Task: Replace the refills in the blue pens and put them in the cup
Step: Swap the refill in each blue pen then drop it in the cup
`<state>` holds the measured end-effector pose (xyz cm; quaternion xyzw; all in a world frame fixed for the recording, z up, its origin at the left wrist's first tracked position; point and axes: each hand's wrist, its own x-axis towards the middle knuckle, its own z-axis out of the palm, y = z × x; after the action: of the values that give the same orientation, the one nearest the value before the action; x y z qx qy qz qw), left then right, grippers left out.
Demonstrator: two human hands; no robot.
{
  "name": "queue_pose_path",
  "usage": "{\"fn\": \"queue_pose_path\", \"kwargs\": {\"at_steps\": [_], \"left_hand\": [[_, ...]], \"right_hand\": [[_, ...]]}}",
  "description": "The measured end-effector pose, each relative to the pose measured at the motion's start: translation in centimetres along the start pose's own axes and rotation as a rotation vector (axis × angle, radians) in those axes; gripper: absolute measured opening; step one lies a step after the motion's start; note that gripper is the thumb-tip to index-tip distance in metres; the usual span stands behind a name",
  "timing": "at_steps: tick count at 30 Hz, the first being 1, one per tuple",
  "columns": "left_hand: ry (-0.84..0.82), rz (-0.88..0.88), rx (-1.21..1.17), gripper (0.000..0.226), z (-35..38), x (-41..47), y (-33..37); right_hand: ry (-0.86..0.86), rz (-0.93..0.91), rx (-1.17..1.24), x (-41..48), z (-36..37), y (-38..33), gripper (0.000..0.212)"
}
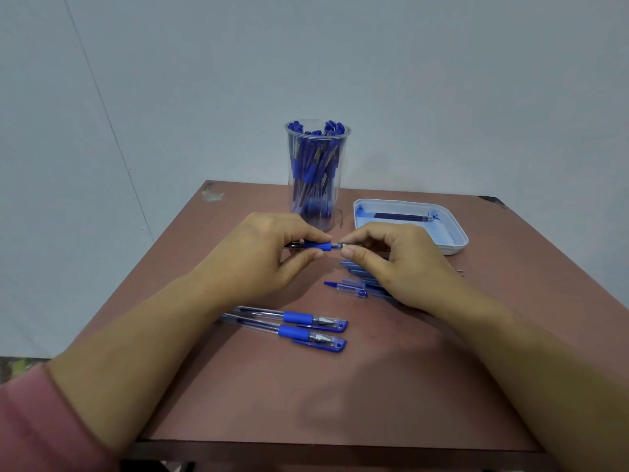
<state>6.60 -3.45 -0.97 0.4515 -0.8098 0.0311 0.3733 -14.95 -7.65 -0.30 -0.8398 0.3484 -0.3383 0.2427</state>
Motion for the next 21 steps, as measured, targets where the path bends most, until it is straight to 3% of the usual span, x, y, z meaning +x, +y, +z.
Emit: {"fn": "queue_pose_path", "kwargs": {"at_steps": [8,15,21], "left_hand": [[0.026,-0.072,0.063,0.019,-0.4,0.0,-1.2],[0.021,-0.091,0.093,0.019,-0.4,0.0,-1.5],[0.000,-0.091,0.089,0.020,-0.2,0.0,-1.4]], "right_hand": [[0.095,0.003,-0.057,0.0,-0.9,0.1,0.024],[-0.250,-0.140,-0.247,-0.7,-0.6,-0.4,0.017],[-0.362,-0.257,-0.442,-0.4,0.3,-0.8,0.017]]}}
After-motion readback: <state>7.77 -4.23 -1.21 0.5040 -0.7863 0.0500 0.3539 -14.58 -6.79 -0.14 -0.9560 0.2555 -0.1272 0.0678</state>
